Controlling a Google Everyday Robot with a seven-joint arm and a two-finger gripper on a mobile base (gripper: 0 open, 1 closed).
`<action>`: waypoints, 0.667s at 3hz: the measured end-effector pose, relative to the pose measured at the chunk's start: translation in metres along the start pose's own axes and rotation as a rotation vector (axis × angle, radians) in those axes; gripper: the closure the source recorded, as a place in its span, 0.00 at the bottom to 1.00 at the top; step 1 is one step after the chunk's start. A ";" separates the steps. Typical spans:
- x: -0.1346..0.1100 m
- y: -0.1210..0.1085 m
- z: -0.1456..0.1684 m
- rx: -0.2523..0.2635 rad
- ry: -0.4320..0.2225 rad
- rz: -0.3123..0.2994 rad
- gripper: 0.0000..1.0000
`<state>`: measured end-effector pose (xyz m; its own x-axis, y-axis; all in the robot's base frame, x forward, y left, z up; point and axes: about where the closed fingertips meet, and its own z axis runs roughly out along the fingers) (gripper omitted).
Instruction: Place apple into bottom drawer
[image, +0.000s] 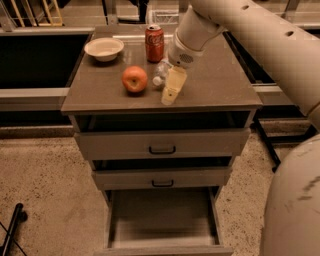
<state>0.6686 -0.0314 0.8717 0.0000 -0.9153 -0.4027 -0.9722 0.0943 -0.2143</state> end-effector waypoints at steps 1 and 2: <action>0.001 0.000 0.000 -0.001 0.001 0.001 0.00; -0.012 -0.014 0.014 -0.001 -0.023 0.023 0.00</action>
Offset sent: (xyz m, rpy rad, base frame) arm 0.0420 0.0353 -0.0044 0.0692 0.0104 -0.0404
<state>0.6855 -0.0163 0.8671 -0.0172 -0.9038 -0.4275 -0.9723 0.1148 -0.2035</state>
